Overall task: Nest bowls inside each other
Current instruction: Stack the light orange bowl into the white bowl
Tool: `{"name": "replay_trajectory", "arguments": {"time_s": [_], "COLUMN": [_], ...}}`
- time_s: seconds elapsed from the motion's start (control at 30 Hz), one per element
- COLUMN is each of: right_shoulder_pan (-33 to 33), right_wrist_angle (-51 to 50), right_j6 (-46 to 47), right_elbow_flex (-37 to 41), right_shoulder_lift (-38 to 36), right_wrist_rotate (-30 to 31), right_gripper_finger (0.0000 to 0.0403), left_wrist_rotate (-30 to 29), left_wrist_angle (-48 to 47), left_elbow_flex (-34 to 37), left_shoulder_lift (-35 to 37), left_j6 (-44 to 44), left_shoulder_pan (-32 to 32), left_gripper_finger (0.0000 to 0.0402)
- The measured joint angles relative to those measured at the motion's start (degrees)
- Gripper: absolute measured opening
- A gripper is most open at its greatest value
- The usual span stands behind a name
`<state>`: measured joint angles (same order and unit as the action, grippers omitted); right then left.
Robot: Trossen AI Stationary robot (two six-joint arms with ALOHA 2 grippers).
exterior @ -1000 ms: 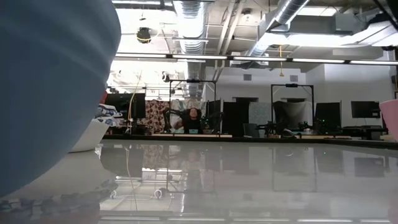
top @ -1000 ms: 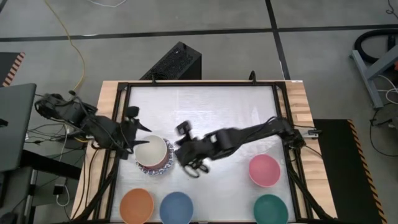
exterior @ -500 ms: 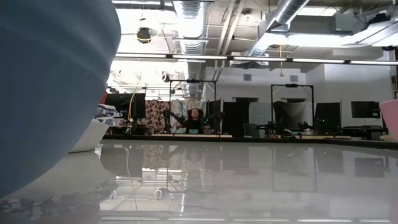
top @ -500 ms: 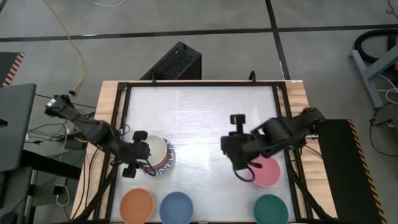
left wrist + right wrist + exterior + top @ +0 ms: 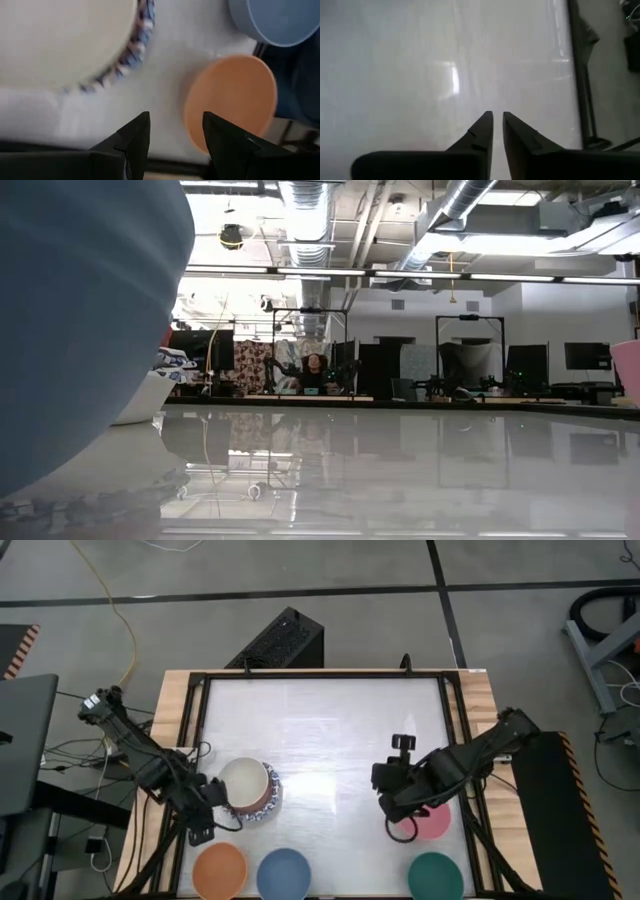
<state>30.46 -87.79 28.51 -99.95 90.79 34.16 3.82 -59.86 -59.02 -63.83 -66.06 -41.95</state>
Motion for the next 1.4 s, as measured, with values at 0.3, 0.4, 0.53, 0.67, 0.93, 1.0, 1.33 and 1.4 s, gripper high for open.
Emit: {"name": "replay_trajectory", "arguments": {"time_s": [0.3, 0.4, 0.53, 0.67, 0.93, 1.0, 1.33, 1.4], "right_shoulder_pan": [-1.42, -1.78, -1.84, -1.86, -2.12, -2.19, -2.19, -2.19], "right_wrist_angle": [6.27, 9.03, 13.04, 14.65, 16.16, 17.05, 17.87, 18.19], "right_j6": [-1.77, -4.03, -7.16, -8.96, -8.96, -9.19, -9.32, -9.44], "right_elbow_flex": [9.72, 10.27, 10.28, 10.28, 10.28, 10.28, 10.28, 10.28], "right_shoulder_lift": [0.05, 0.08, 0.08, 0.08, 0.08, 0.08, 0.08, 0.08], "right_wrist_rotate": [-1.57, -2.62, -2.95, -4.05, -4.38, -4.33, -4.38, -4.35], "right_gripper_finger": [0.0116, 0.0128, 0.0139, 0.0142, 0.0141, 0.0141, 0.0141, 0.0141], "left_wrist_rotate": [0.19, -1.94, -9.67, -15.57, -16.28, -16.31, -10.77, -10.59], "left_wrist_angle": [-0.75, -0.01, 0.03, 0.44, 3.03, 5.24, 7.98, 7.72], "left_elbow_flex": [0.00, 0.00, 0.00, -0.02, -0.04, -0.04, -0.04, -0.04], "left_shoulder_lift": [0.00, 0.00, 0.00, -0.24, -7.83, -10.26, -17.95, -18.03], "left_j6": [-19.59, -23.92, -23.83, -22.98, -17.20, -15.04, -13.48, -12.92], "left_shoulder_pan": [-6.81, -9.23, -12.21, -15.15, -17.36, -17.34, -17.30, -17.09], "left_gripper_finger": [0.0171, 0.0171, 0.0171, 0.0171, 0.0171, 0.0173, 0.0234, 0.0249]}}
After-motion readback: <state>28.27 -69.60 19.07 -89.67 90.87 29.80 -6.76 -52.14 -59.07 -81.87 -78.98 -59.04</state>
